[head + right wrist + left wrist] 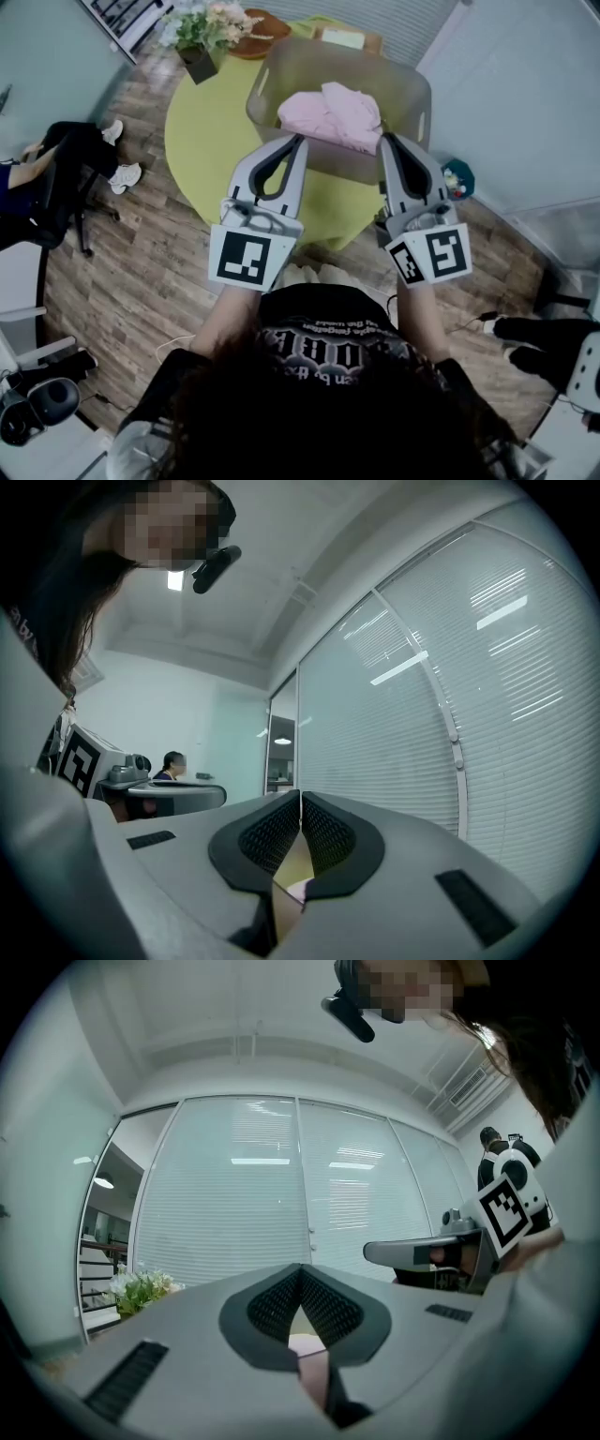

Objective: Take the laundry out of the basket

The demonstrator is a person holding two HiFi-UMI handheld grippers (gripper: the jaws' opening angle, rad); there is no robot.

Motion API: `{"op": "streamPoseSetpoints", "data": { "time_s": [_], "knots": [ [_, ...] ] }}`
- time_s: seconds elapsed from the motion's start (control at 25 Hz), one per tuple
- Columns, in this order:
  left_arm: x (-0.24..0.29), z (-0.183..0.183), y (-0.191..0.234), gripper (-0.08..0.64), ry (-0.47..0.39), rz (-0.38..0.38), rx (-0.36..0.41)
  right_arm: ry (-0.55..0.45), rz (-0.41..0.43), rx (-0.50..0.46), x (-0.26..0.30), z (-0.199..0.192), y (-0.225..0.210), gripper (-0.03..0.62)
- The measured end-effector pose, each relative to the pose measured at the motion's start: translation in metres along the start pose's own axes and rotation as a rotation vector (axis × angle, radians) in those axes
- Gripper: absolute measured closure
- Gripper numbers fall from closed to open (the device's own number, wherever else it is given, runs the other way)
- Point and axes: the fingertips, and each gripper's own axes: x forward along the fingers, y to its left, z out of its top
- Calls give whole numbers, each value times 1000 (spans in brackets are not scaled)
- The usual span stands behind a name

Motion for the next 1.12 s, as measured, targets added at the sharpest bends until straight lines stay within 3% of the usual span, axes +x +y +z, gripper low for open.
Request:
{"op": "streamPoseSetpoints", "data": {
  "time_s": [0.56,1.12],
  "knots": [
    [28,-8,15,560,13,29,4,20,49,11,32,-11,-17,563],
    [82,-12,39,560,20,110,19,20,137,21,82,-15,-57,563]
  ]
}}
